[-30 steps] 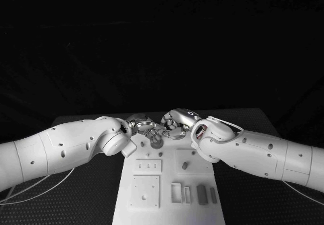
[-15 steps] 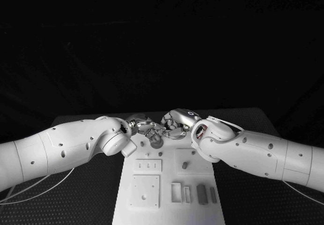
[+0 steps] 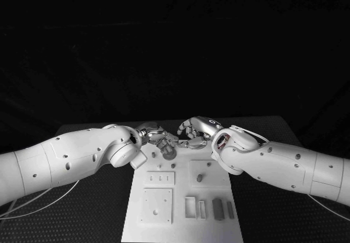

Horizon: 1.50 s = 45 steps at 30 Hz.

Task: Assemble the parts on the task board

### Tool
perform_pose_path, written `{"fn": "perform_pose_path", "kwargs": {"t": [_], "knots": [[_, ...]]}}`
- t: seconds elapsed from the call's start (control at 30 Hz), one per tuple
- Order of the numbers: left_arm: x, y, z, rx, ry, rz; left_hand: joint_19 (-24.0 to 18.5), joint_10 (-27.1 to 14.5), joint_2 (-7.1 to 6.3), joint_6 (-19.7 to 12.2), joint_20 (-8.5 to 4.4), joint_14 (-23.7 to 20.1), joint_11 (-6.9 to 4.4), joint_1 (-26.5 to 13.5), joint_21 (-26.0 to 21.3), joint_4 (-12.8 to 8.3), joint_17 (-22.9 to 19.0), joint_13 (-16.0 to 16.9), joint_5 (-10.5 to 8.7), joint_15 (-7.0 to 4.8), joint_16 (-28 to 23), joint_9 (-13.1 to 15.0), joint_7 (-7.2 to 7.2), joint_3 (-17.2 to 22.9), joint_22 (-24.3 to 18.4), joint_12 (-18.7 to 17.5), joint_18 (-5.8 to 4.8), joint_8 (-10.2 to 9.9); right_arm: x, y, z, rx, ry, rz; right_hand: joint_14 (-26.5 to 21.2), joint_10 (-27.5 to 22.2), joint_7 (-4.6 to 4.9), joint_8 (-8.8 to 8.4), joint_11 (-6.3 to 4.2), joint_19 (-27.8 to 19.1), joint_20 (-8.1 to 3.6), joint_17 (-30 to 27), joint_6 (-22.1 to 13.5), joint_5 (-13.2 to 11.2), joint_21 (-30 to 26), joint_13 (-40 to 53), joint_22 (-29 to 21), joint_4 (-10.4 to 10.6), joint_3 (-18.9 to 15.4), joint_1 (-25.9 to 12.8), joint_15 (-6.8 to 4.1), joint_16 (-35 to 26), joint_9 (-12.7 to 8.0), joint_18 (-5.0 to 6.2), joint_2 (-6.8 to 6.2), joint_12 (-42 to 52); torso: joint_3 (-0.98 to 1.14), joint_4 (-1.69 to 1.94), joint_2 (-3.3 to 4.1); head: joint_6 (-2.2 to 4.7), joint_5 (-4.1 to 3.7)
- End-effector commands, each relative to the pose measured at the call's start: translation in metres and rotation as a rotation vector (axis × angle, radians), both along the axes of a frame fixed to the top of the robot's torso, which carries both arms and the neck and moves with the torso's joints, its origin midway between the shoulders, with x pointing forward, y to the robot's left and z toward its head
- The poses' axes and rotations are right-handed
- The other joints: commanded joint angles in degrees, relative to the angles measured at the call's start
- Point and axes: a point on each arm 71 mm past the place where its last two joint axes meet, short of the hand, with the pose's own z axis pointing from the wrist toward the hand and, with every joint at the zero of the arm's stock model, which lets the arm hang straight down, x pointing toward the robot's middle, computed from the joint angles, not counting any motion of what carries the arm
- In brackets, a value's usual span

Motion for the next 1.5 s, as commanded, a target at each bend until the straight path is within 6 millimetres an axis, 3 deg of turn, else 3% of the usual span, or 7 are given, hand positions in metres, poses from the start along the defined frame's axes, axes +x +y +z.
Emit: {"fn": "perform_pose_path", "kwargs": {"t": [0.03,0.5,0.73,0.93,1.1,1.23,1.5], "knots": [[-0.001,0.0,-0.001,0.028,0.001,-0.037,0.07,0.32,0.67,1.5,-0.39,0.32,-0.19,-0.2,0.43,-0.32,0.1,0.1,0.1,-0.13,0.28,0.08,-1.13,-0.09,1.16,0.28,0.24,0.32,0.0,-0.01,0.001,0.069,-0.013,0.0,-0.27,-0.6,2.07,-0.22,0.01,-0.41,0.04,0.0,-2.33,0.1,-0.33,-0.09,-0.06,0.21,-0.76,-0.14,0.34,-0.23,-0.13,2.71,-0.83,-0.13,0.04,-0.01,0.0,-0.06,0.16],[-0.006,0.012,-0.004,0.183,-0.092,-0.078,0.4,0.67,0.52,1.67,-0.86,0.85,-0.51,-0.34,1.39,-0.54,0.46,0.96,0.07,-0.57,1.46,0.94,-1.26,-0.01,1.26,1.08,0.22,0.41,0.014,-0.079,0.004,0.265,0.051,-0.129,-1.33,-1.46,2.08,0.19,0.04,-1.44,0.2,-0.46,-2.13,5.11,-1.56,-1.09,-0.3,1.32,-3.74,-0.59,0.39,-0.97,-0.25,2.71,-0.03,-0.03,0.1,-0.15,-0.06,-0.39,0.42],[-0.015,0.022,-0.011,0.242,-0.113,-0.065,2.07,2.78,0.13,2.33,-2.27,2.8,-1.95,-0.02,4.72,-0.6,2.38,3.99,0.29,-2.25,6.03,1.94,-1.63,-0.15,1.48,4.13,0.35,0.24,0.028,-0.104,0.007,0.383,0.122,-0.19,-2.93,-2.34,2.09,0.22,0.02,-4.57,2.05,-4.85,-2.65,6.93,-5.41,-7.05,-1.79,1.28,-4.43,-0.66,0.37,-5.95,-0.42,2.71,0.8,-5.46,0.17,-0.03,-0.04,-1.01,0.43],[-0.023,0.028,-0.019,0.319,-0.118,-0.08,5.94,4.77,-0.35,3.25,-5.29,6.47,-4.35,0.23,12.42,-0.57,5.97,13.29,0.62,-6.09,15.64,2.7,-2.69,-0.58,1.54,15.9,0.94,-0.62,0.036,-0.114,0.01,0.397,0.115,-0.223,-5.41,-3.76,2.53,0.21,0.5,-7.25,4.05,-7.9,-3.3,7.82,-8.93,-11.5,-3.08,0.74,-5.1,-0.89,0.89,-9.35,-0.56,2.71,1.56,-8.5,0.08,0.11,-0.01,-1.9,0.51],[-0.03,0.031,-0.026,0.375,-0.109,-0.074,7.43,3.2,-0.4,3.82,-7.6,7.71,-4.95,0.37,19.02,-0.37,8.56,22.67,1.96,-9.02,23.56,3.3,-3.61,0.01,1.38,27.94,1.35,-1.49,0.04,-0.116,0.012,0.395,0.105,-0.234,-5.49,-3.84,2.56,0.25,0.53,-7.3,4.28,-8.26,-3.35,7.85,-9.29,-12.05,-3.21,0.69,-5.21,-0.85,0.93,-9.57,-0.58,2.71,1.62,-8.58,0.07,0.12,-0.01,-2.47,0.57],[-0.034,0.032,-0.031,0.419,-0.08,-0.061,8.7,2.86,-0.8,4.03,-8.96,9.2,-5.25,0.3,22.69,-0.57,9.17,26.85,2.83,-10.7,27.56,3.67,-3.93,0.49,1.28,34.01,1.76,-2.07,0.043,-0.117,0.013,0.393,0.101,-0.24,-5.48,-3.84,2.56,0.26,0.54,-7.28,4.32,-8.34,-3.36,7.91,-9.36,-12.19,-3.24,0.68,-5.23,-0.83,0.93,-9.6,-0.58,2.71,1.66,-8.57,0.02,0.16,-0.07,-2.9,0.61],[-0.038,0.031,-0.037,0.474,-0.1,-0.064,10.01,1.35,-0.96,4.52,-10.35,10.93,-5.53,-0.43,26.42,-0.58,9.16,29.41,3.11,-11.7,31.53,4.33,-4.18,0.92,1.07,38.2,2.22,-2.54,0.045,-0.115,0.014,0.391,0.104,-0.242,-5.49,-3.87,2.58,0.27,0.55,-7.25,4.41,-8.51,-3.4,7.99,-9.51,-12.47,-3.29,0.71,-5.34,-0.9,0.94,-9.65,-0.6,2.71,1.71,-8.55,-0.01,0.16,0.03,-3.56,0.68]]}}
